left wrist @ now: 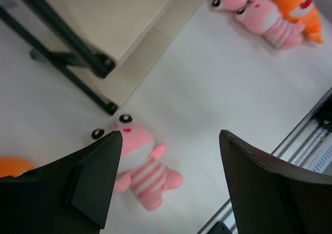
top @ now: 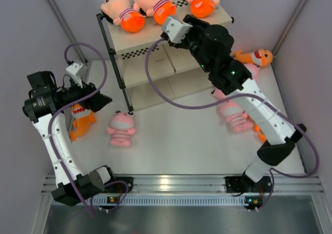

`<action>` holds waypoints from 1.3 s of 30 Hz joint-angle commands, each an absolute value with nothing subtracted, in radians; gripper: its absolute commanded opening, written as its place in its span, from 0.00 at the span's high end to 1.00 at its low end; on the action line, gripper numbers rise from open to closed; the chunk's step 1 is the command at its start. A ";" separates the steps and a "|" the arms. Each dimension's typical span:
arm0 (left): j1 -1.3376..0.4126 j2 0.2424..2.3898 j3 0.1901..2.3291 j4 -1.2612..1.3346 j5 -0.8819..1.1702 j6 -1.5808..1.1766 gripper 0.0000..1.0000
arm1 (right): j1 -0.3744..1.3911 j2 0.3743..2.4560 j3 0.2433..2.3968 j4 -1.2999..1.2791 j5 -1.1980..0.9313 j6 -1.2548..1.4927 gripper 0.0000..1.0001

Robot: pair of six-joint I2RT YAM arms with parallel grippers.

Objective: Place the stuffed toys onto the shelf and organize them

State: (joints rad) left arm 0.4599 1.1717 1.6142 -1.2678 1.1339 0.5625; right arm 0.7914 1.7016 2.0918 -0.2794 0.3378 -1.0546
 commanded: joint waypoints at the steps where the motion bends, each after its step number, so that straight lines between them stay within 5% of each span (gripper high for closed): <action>1: 0.460 1.152 1.534 -1.276 0.872 0.670 0.19 | 0.822 1.481 2.048 -0.302 0.315 -0.749 0.48; 10: 0.460 1.150 1.332 -1.276 0.684 0.732 0.21 | 0.767 1.129 1.369 -0.534 0.465 -0.079 0.38; 16: 0.460 1.150 1.296 -1.276 0.707 0.730 0.21 | 0.513 1.069 1.008 -0.653 0.387 0.360 0.38; 23: 0.460 1.147 1.267 -1.276 0.706 0.730 0.21 | 0.181 0.999 0.760 -0.581 0.330 0.602 0.39; 39: 0.460 1.157 1.295 -1.279 0.654 0.753 0.22 | 0.011 1.043 0.471 -0.213 0.164 0.870 0.47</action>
